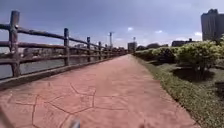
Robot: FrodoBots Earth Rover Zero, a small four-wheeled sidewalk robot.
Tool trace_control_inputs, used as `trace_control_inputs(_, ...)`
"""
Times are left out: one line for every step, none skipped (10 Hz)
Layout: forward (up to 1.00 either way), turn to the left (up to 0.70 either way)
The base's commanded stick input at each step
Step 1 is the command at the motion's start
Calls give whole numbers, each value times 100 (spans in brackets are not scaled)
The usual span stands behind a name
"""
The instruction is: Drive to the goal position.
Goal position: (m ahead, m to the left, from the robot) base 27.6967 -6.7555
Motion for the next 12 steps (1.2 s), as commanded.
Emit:
trace_control_inputs(70,0)
trace_control_inputs(70,0)
trace_control_inputs(70,0)
trace_control_inputs(70,0)
trace_control_inputs(70,0)
trace_control_inputs(70,0)
trace_control_inputs(70,-16)
trace_control_inputs(70,-34)
trace_control_inputs(70,-25)
trace_control_inputs(70,-14)
trace_control_inputs(70,-4)
trace_control_inputs(70,0)
